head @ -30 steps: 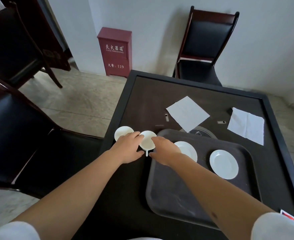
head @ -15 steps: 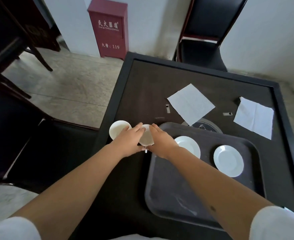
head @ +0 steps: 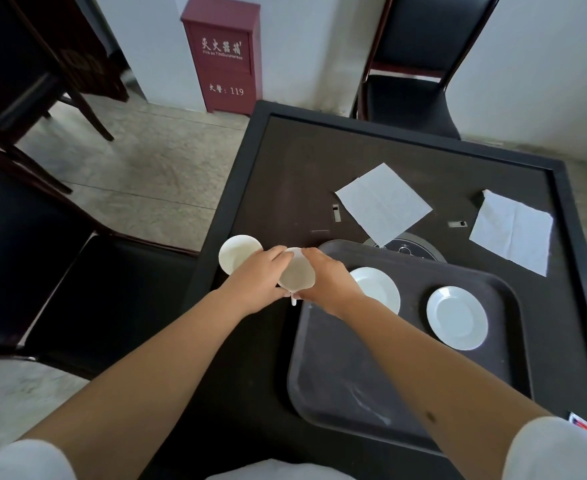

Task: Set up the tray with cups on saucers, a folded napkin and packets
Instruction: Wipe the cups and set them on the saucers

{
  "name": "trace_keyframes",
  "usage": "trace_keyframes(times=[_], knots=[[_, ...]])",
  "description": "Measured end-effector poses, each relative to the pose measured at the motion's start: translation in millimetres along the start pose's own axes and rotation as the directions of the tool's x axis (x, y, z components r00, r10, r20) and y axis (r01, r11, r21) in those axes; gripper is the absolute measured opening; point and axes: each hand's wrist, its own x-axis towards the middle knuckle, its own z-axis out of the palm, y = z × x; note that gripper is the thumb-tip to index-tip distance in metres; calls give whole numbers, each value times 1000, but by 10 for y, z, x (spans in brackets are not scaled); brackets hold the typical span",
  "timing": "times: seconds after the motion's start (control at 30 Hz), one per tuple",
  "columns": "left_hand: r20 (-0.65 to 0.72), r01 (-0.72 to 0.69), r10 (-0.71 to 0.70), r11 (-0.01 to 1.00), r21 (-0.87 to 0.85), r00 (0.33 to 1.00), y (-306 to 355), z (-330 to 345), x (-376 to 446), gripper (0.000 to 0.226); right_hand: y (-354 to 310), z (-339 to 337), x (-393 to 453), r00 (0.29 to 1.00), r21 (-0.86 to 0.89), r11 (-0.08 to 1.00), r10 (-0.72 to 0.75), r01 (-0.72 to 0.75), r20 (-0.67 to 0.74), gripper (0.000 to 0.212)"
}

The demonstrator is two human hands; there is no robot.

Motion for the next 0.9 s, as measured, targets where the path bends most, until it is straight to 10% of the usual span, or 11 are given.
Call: trace_keyframes(times=[0.9], knots=[[94, -46, 63, 984, -172, 994, 2091, 413, -585, 67, 950, -608, -2054, 992, -85, 996, 11, -22, -127, 88]])
